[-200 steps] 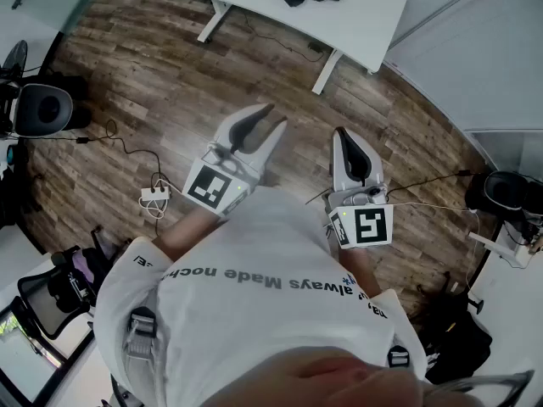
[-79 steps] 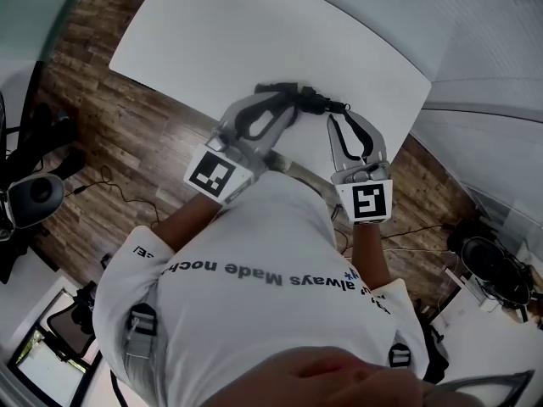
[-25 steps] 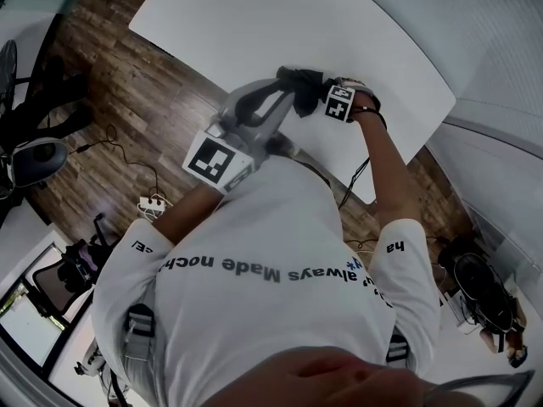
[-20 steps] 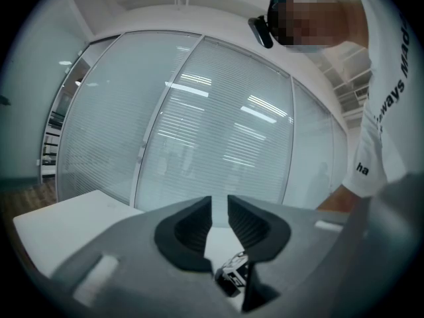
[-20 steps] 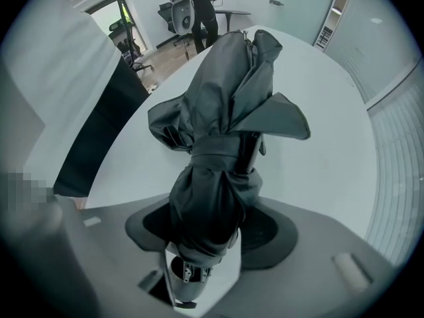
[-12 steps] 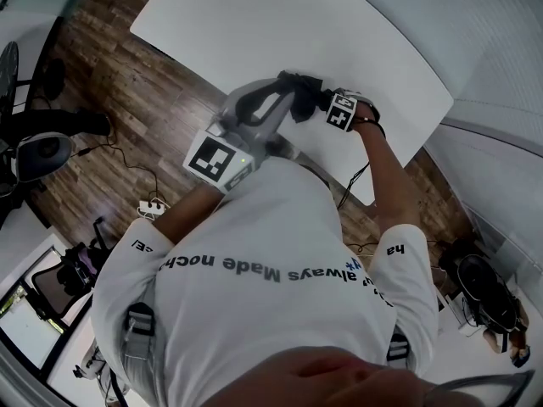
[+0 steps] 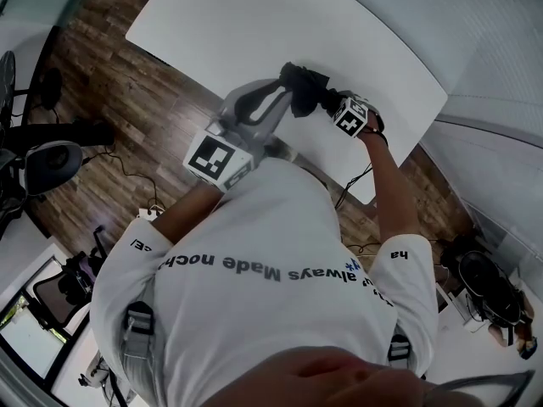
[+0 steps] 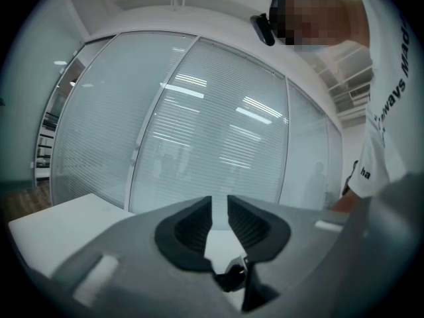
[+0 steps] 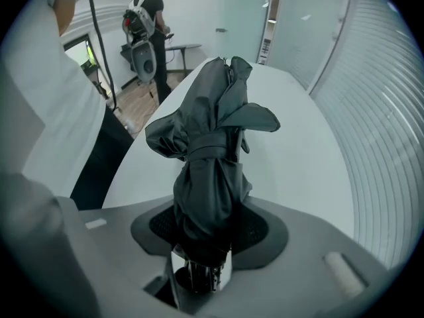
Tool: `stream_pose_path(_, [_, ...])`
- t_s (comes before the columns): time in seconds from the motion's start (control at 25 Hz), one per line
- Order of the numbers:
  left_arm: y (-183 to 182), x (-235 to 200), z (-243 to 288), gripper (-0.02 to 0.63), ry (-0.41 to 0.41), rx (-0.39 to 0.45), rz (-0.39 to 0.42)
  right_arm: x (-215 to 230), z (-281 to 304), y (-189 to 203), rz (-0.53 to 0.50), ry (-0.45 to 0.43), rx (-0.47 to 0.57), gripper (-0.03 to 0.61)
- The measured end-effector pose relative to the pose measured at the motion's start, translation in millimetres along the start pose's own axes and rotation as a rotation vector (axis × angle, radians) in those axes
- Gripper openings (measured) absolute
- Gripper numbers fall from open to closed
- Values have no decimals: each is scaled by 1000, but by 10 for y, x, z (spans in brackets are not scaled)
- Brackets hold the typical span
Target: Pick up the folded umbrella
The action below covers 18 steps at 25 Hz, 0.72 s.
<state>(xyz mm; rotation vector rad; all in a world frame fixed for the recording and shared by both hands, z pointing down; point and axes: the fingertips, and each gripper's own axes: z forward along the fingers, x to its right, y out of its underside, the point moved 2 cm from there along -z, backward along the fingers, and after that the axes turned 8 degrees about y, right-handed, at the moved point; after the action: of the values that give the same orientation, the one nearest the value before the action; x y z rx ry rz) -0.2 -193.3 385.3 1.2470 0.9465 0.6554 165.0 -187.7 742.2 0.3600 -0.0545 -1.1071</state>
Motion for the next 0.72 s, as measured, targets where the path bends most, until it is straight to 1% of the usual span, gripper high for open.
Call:
stream_pose_path(0.28, [-33,-19,58,75,23,0,2,404,-743,-331,231,140,254,186])
stream_pose_path(0.48, [-82,25,139,75,38,4,7,625,-1486,-641,369,249,508,186])
stream_pose_path(0.6, [-129,11,165,75,46,7,12,667,-1942,-817,435,303,634,186])
stream_pose_path(0.72, [-157,-20,179,75,51,12,17,650,-2364,-970,476,369,746,186])
